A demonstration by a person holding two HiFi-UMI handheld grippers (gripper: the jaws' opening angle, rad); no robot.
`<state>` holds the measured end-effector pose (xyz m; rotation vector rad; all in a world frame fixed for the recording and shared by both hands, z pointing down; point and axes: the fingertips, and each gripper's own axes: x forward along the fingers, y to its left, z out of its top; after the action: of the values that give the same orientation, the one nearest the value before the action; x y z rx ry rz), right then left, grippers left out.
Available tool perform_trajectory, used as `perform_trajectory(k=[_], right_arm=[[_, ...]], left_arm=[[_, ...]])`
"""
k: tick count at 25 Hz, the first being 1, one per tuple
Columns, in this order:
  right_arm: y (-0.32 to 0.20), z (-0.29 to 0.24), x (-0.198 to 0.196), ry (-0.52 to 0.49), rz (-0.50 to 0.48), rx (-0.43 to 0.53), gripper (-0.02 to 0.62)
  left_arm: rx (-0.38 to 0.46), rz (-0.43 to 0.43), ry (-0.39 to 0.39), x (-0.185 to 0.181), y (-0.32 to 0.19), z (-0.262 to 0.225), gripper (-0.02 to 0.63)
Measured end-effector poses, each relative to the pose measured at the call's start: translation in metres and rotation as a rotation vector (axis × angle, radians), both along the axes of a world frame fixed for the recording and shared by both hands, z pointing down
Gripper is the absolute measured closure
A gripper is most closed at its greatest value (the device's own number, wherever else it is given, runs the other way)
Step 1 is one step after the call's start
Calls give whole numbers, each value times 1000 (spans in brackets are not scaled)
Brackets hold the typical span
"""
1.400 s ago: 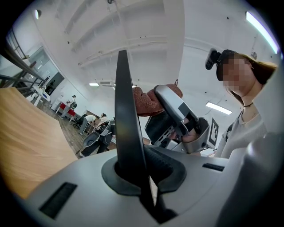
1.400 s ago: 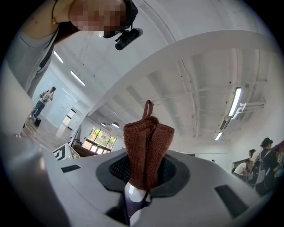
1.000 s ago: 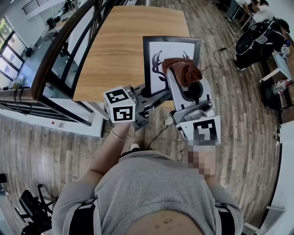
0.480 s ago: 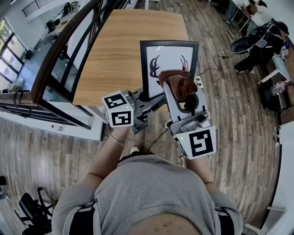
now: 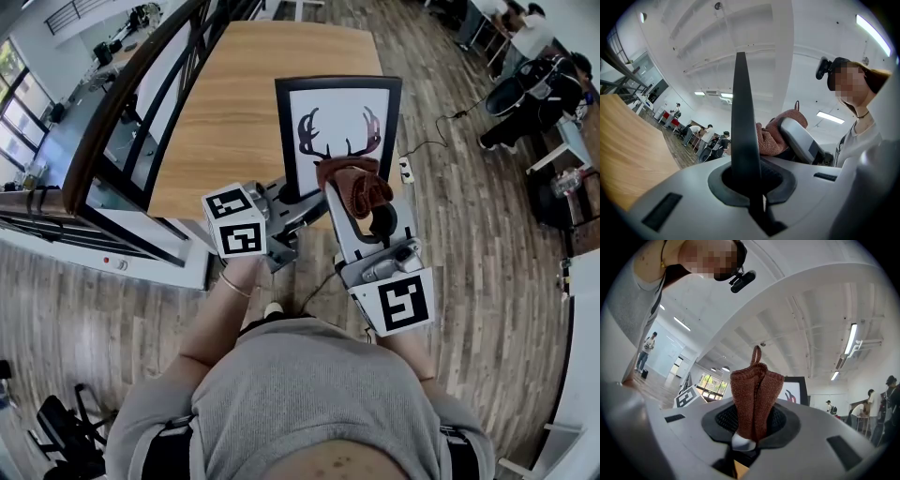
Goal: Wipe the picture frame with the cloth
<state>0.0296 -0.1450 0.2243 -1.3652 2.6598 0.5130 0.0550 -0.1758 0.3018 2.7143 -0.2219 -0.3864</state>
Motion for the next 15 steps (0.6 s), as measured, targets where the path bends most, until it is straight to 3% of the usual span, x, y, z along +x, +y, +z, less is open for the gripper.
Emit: perform_trajectory(k=[8, 15], right_arm=[[4, 12, 3, 46, -7, -10, 499], [7, 12, 7, 2, -12, -19, 499]], left_arm=[[-9, 13, 13, 0, 0, -1, 583], [-26, 5, -1, 0, -3, 4, 583]])
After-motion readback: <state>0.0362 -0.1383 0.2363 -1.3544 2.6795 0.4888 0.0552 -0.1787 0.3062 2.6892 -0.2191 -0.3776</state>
